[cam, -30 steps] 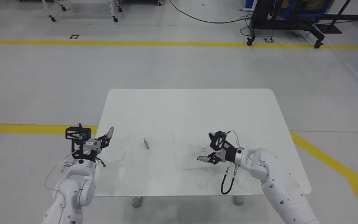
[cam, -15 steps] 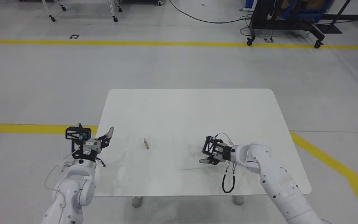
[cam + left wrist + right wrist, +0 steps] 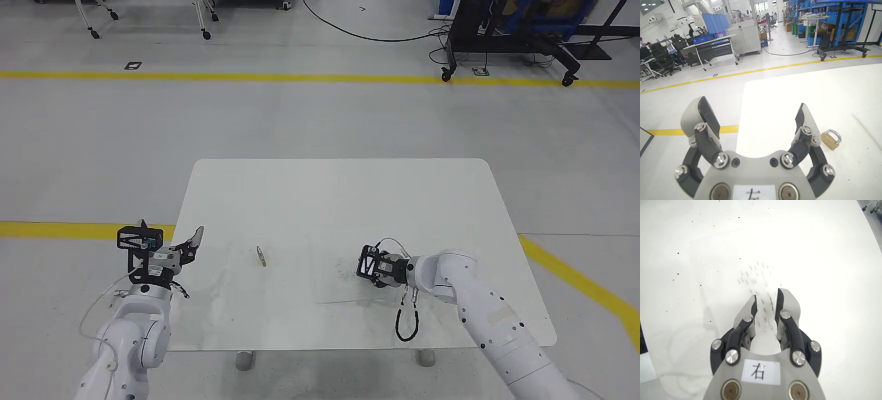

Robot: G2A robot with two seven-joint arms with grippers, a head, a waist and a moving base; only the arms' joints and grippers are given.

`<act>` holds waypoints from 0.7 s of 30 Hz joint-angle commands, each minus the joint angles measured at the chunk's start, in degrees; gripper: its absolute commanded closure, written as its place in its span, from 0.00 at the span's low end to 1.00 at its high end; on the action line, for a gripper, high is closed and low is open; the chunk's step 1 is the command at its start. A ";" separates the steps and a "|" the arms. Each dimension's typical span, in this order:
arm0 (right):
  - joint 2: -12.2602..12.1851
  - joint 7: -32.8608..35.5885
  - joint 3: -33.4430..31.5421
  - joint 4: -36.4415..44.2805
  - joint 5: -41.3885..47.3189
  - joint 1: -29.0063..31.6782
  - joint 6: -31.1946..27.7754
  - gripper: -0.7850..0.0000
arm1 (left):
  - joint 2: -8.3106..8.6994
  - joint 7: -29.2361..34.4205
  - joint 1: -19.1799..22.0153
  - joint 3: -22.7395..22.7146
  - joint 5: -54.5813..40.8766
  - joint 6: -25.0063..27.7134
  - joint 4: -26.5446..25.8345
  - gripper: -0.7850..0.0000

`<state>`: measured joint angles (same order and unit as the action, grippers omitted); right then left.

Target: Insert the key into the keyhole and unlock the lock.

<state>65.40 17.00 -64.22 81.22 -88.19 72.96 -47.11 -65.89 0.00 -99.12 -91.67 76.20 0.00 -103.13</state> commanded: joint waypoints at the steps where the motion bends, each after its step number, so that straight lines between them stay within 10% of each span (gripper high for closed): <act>1: 0.00 0.00 -0.01 0.01 0.02 0.00 0.01 1.00 | 0.00 0.00 0.00 0.00 0.00 0.00 0.00 0.00; 21: -0.02 -0.55 -0.18 0.43 -0.03 0.22 1.00 1.00 | 0.00 0.00 0.00 0.00 0.00 0.00 0.00 0.00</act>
<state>65.40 16.89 -64.26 81.33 -88.18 73.02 -46.96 -65.89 0.00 -99.12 -91.67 76.20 0.00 -103.13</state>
